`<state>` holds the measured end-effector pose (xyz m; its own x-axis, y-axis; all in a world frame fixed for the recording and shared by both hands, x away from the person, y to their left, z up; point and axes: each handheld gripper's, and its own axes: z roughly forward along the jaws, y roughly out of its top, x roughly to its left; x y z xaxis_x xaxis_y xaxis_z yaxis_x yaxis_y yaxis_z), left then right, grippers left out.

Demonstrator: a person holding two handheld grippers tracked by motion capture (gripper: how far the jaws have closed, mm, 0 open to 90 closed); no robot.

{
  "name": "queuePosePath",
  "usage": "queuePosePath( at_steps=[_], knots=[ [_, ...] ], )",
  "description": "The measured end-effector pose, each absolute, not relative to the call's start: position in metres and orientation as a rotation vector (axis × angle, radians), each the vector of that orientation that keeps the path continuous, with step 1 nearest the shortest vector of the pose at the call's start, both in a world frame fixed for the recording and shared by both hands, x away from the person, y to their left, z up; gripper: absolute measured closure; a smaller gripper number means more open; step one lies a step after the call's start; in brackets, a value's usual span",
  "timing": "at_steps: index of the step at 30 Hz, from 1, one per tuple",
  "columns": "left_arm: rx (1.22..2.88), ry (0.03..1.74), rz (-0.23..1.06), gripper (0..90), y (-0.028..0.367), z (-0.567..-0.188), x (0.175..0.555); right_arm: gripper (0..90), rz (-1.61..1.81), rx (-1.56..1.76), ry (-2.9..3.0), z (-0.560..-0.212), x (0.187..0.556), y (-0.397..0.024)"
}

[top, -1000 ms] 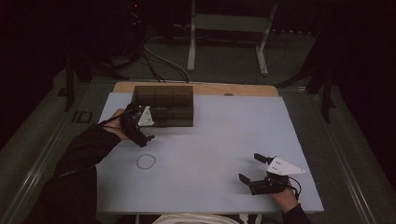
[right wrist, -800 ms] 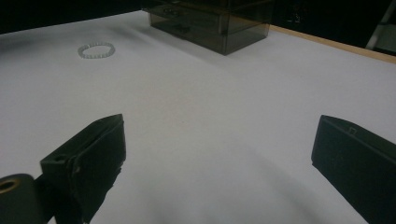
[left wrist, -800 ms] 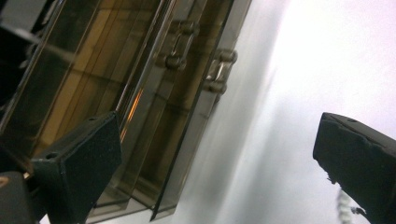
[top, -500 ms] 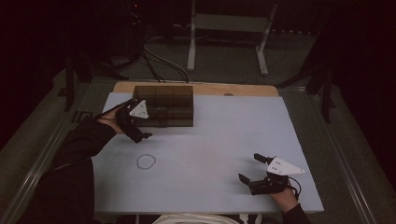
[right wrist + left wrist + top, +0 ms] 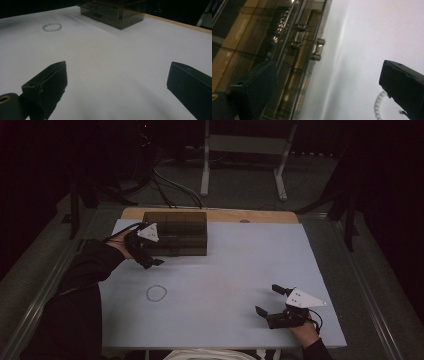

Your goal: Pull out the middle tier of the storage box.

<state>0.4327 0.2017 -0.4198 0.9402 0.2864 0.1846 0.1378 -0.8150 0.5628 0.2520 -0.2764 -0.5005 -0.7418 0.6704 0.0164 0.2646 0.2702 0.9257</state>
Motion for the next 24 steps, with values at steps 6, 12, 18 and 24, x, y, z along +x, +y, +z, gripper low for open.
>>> queuePosePath(
  at_steps=[6,12,18,24],
  knots=[
    [2.53,0.307,0.328,7.4,0.202,-0.423,0.437,2.7,1.467,0.848,2.172,-0.501,0.252,-0.276],
    [2.576,0.291,0.357,18.3,0.2,-0.428,0.44,2.7,1.469,0.848,2.171,-0.501,0.252,-0.276],
    [2.61,0.241,0.4,43.7,0.201,-0.431,0.441,2.7,1.471,0.85,2.17,-0.501,0.252,-0.277],
    [2.664,0.171,0.441,62.7,0.201,-0.436,0.447,2.7,1.471,0.848,2.171,-0.501,0.252,-0.276]
  ],
)
